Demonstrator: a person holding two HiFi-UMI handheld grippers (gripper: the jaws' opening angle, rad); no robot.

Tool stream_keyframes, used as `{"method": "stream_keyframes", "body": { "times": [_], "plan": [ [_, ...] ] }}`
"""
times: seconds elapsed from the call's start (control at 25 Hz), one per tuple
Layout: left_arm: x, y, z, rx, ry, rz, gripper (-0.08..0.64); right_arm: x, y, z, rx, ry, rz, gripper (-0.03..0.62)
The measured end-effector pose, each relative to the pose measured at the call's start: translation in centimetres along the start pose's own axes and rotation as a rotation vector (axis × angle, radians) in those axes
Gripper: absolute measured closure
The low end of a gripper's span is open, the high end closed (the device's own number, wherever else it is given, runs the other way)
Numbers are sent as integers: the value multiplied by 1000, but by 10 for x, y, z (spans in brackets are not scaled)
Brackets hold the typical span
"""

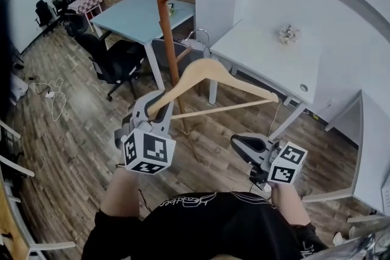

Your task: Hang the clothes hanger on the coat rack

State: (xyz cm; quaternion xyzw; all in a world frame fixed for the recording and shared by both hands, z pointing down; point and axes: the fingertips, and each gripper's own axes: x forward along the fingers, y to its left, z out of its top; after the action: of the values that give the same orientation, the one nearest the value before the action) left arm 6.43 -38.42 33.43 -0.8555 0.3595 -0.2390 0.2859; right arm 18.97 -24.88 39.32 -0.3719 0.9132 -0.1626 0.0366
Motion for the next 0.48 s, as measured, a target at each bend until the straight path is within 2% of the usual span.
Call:
{"method": "stream_keyframes", "body": {
  "times": [0.16,0.48],
  "plan": [
    [10,20,-1,7,26,45,488,17,-11,5,-14,22,66,551],
    [34,69,4,14,71,150,488,54,-46,40,-62,35,195,552]
  ]
}}
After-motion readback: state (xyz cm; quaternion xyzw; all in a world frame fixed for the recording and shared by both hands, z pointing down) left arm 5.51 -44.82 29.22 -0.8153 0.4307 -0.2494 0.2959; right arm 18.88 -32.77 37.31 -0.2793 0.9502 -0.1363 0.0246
